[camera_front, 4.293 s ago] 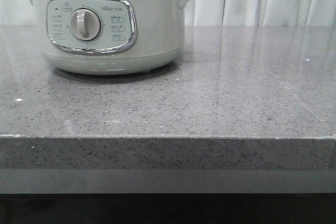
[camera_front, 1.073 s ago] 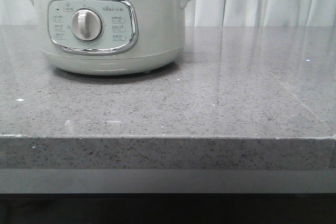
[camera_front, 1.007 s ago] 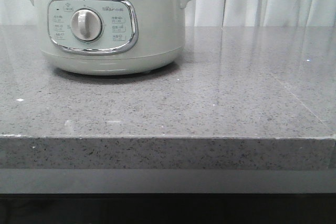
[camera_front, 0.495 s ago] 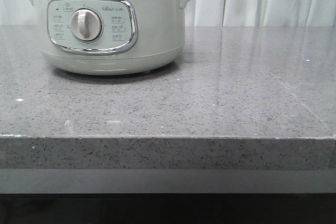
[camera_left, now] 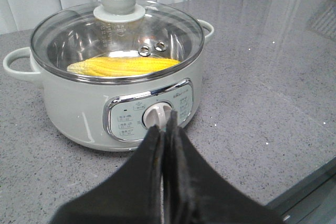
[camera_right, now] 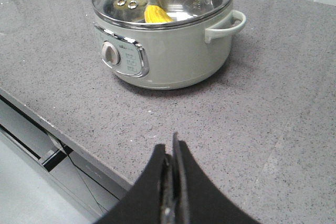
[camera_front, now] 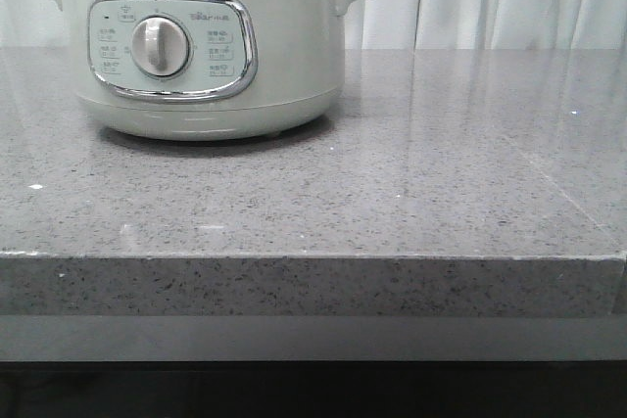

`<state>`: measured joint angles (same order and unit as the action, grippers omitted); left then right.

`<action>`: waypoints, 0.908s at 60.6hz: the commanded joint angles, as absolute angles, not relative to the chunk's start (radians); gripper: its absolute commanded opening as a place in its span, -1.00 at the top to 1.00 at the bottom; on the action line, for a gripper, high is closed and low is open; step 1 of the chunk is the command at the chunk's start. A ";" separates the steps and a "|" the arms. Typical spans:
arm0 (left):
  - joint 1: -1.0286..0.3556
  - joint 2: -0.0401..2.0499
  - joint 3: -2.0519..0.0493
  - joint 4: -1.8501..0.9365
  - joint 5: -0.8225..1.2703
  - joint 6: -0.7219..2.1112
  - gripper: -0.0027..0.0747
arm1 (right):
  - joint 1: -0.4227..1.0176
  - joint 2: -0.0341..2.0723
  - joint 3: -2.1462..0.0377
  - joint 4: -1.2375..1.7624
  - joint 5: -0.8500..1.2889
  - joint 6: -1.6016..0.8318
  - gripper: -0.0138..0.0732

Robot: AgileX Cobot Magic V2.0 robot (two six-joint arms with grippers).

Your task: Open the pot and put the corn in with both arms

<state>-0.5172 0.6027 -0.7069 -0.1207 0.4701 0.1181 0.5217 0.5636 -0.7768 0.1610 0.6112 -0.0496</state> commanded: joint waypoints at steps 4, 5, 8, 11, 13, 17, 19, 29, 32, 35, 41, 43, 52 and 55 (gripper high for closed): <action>-0.512 0.547 -0.675 -0.129 0.315 0.118 0.98 | 0.522 0.565 -0.801 0.169 0.538 -0.049 0.84; -0.504 0.535 -0.662 -0.124 0.299 0.118 0.98 | 0.522 0.565 -0.801 0.169 0.538 -0.049 0.84; -0.471 0.478 -0.608 -0.119 0.237 0.118 0.98 | 0.522 0.565 -0.801 0.169 0.538 -0.049 0.84; -0.428 0.419 -0.535 -0.118 0.187 0.118 0.98 | 0.522 0.565 -0.801 0.169 0.538 -0.049 0.84; -0.392 0.378 -0.487 -0.129 0.151 0.118 0.98 | 0.522 0.565 -0.801 0.169 0.538 -0.049 0.84; -0.327 0.312 -0.410 -0.134 0.119 0.118 0.98 | 0.522 0.565 -0.801 0.169 0.538 -0.049 0.84; -0.290 0.275 -0.365 -0.134 0.118 0.118 0.98 | 0.522 0.565 -0.801 0.169 0.538 -0.049 0.84; -0.163 0.110 -0.174 -0.166 0.114 0.115 0.98 | 0.522 0.565 -0.801 0.169 0.538 -0.049 0.84; -0.138 0.061 -0.124 -0.185 0.097 0.115 0.98 | 0.522 0.565 -0.801 0.169 0.538 -0.049 0.84; -0.120 0.027 -0.086 -0.199 0.074 0.115 0.98 | 0.522 0.565 -0.801 0.169 0.538 -0.049 0.84; -0.085 -0.022 -0.013 -0.198 0.000 0.115 0.98 | 0.522 0.565 -0.801 0.169 0.538 -0.049 0.84; -0.077 -0.027 0.011 -0.198 -0.035 0.115 0.98 | 0.522 0.565 -0.801 0.169 0.538 -0.049 0.84; -0.067 -0.025 0.012 -0.196 -0.054 0.115 0.98 | 0.522 0.568 -0.801 0.169 0.535 -0.049 0.84; -0.067 -0.025 0.012 -0.196 -0.070 0.115 0.98 | 0.522 0.568 -0.801 0.169 0.535 -0.049 0.84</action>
